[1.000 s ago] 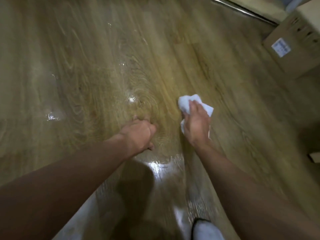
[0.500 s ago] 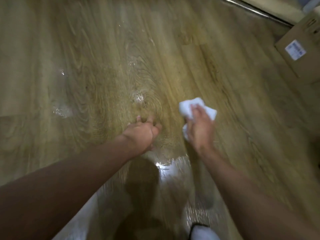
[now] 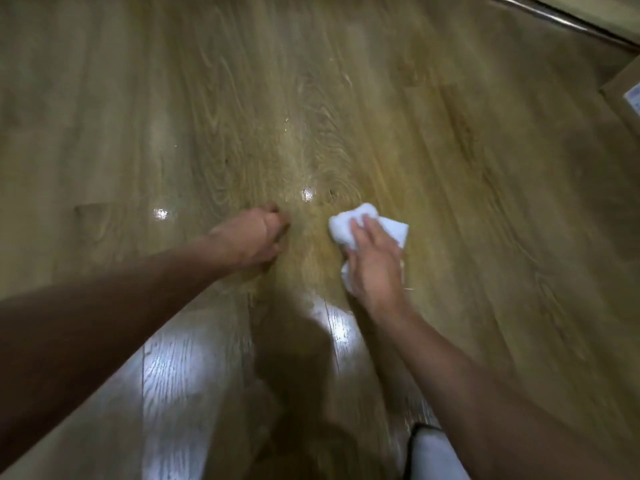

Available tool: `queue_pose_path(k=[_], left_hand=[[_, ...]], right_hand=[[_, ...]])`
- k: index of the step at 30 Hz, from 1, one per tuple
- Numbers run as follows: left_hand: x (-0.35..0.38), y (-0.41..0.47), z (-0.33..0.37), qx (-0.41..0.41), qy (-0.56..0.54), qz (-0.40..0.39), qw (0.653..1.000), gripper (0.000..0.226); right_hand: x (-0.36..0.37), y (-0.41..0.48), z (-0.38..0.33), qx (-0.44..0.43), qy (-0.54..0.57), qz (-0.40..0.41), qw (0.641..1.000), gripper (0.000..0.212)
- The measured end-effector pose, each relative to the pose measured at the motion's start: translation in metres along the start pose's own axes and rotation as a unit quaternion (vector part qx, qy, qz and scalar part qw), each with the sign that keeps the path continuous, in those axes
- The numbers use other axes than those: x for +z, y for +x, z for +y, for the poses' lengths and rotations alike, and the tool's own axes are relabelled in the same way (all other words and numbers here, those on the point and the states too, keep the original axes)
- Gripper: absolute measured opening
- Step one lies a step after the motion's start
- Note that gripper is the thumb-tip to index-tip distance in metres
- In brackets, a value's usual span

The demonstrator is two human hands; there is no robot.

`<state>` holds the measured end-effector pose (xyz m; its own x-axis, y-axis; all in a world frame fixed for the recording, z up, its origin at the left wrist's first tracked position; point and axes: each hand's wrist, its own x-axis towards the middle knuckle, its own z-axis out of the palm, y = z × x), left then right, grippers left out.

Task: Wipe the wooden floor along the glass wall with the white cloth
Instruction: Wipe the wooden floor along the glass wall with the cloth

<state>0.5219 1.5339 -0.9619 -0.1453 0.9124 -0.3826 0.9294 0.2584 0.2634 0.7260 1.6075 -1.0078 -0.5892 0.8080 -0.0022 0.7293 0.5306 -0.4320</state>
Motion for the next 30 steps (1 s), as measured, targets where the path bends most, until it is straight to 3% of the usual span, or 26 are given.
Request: queue_pose_path(k=[3, 6, 8, 10, 13, 16, 18, 21, 23, 25, 27, 30], left_hand=[[-0.005, -0.022, -0.024, -0.009, -0.011, 0.028, 0.999, 0.042], [-0.005, -0.043, -0.049, -0.046, -0.034, 0.04, 0.998, 0.04], [0.0, -0.057, -0.065, -0.076, -0.059, 0.055, 0.994, 0.036], [0.009, -0.078, -0.079, -0.099, -0.077, 0.062, 0.99, 0.04], [0.022, -0.106, -0.095, -0.135, -0.082, 0.062, 0.985, 0.04], [0.027, -0.135, -0.111, -0.186, -0.094, 0.057, 0.976, 0.04], [0.029, -0.157, -0.124, -0.209, -0.095, 0.068, 0.971, 0.043], [0.031, -0.188, -0.143, -0.243, -0.099, 0.08, 0.962, 0.047], [0.037, -0.207, -0.155, -0.29, -0.1, 0.079, 0.949, 0.048], [0.048, -0.222, -0.164, -0.348, -0.1, 0.075, 0.929, 0.052], [0.061, -0.235, -0.17, -0.39, -0.089, 0.058, 0.915, 0.06], [0.075, -0.243, -0.173, -0.394, -0.08, 0.059, 0.914, 0.066]], right_hand=[[0.025, -0.051, -0.041, -0.147, -0.014, -0.075, 0.986, 0.056], [0.017, -0.093, -0.03, -0.276, -0.022, -0.134, 0.952, 0.06], [0.009, -0.087, -0.013, -0.272, -0.023, -0.132, 0.953, 0.052], [0.01, -0.06, -0.023, -0.213, -0.034, -0.114, 0.97, 0.049], [0.038, -0.018, -0.078, -0.15, -0.07, -0.068, 0.984, 0.059], [0.076, -0.017, -0.144, -0.18, -0.091, -0.078, 0.976, 0.062], [0.096, -0.045, -0.171, -0.277, -0.078, -0.096, 0.953, 0.055], [0.093, -0.083, -0.167, -0.437, -0.062, -0.176, 0.88, 0.054], [0.083, -0.076, -0.145, -0.482, -0.067, -0.183, 0.854, 0.055], [0.076, -0.053, -0.131, -0.46, -0.082, -0.14, 0.873, 0.053], [0.077, -0.025, -0.144, -0.385, -0.096, -0.116, 0.911, 0.055], [0.099, -0.007, -0.198, -0.291, -0.148, -0.116, 0.938, 0.066]])
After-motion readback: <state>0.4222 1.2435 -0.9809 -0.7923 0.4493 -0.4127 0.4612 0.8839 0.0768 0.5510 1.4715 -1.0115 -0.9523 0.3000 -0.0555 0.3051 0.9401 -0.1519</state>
